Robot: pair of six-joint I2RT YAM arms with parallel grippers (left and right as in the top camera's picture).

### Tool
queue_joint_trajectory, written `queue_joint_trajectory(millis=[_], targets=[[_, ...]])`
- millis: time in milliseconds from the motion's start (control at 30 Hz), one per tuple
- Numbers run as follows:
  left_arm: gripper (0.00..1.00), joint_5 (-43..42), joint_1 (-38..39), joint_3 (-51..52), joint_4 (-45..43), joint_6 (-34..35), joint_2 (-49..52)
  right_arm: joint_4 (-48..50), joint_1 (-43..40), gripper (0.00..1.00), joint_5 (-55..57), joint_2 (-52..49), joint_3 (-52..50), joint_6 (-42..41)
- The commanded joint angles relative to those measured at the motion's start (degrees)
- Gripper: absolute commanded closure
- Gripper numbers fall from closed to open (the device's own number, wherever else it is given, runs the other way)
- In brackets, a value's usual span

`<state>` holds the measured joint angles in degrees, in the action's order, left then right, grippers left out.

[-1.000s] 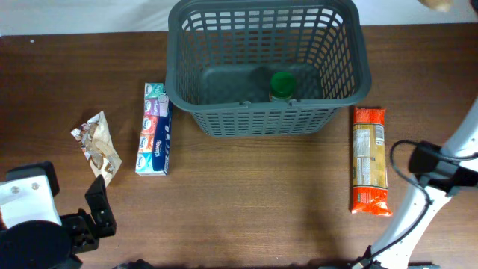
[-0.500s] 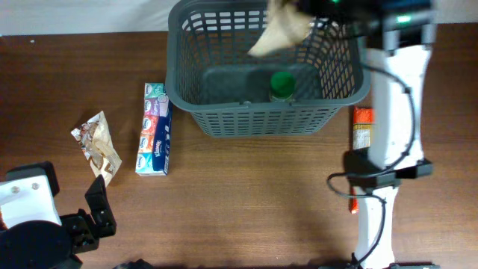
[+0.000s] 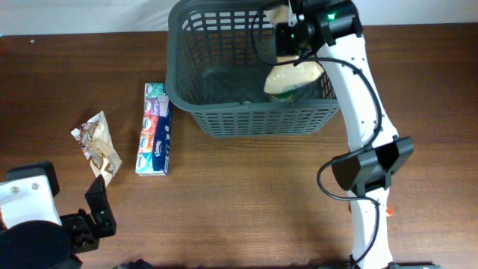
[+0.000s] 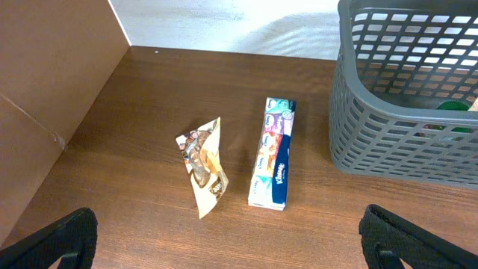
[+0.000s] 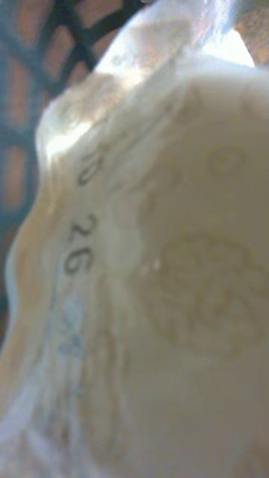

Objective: Pack container
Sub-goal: 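Lift the beige bag with the right gripper and lower it into the basket, then open the right gripper and withdraw it to the right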

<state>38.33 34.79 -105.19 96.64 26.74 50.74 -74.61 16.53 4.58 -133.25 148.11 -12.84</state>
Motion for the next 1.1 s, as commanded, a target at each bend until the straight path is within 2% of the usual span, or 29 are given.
queue_joint_trajectory(millis=[0, 133, 200, 267, 400, 600, 733, 833, 967, 1067], targets=[[0.01, -0.2, -0.3, 0.2, 0.0, -0.7, 0.1, 2.1, -1.7, 0.96, 3.6, 1.7, -4.7, 0.8], [0.0, -0.2, -0.3, 0.2, 0.0, -0.7, 0.1, 4.2, -2.4, 0.92, 3.6, 1.7, -9.4, 0.8], [0.0, -0.2, -0.3, 0.2, 0.0, -0.7, 0.1, 5.0, -2.5, 0.82, 3.6, 1.7, -10.7, 0.8], [0.01, -0.2, -0.3, 0.2, 0.0, -0.7, 0.1, 5.3, -2.5, 0.59, 3.6, 1.7, -11.2, 0.8], [0.0, -0.2, -0.3, 0.2, 0.0, -0.7, 0.1, 5.7, -2.4, 0.38, 3.6, 1.7, -11.4, 0.8], [0.0, -0.2, -0.3, 0.2, 0.0, -0.7, 0.1, 5.5, -2.4, 0.35, 3.6, 1.8, -8.7, 0.8], [0.0, -0.2, -0.3, 0.2, 0.0, -0.7, 0.1, 1.8, -2.4, 0.31, 3.7, 2.4, 2.4, 0.8], [0.0, -0.2, -0.3, 0.2, 0.0, -0.7, 0.1, -1.0, -3.2, 0.15, 4.7, 2.8, 14.1, 0.9], [0.0, -0.2, -0.3, 0.2, 0.0, -0.7, 0.1, -6.4, -7.2, 0.0, 8.8, 3.2, 31.0, 1.9], [0.0, -0.2, -0.3, 0.2, 0.0, -0.7, 0.1, -10.4, -11.6, 0.01, 9.6, 6.3, 31.5, 3.1]])
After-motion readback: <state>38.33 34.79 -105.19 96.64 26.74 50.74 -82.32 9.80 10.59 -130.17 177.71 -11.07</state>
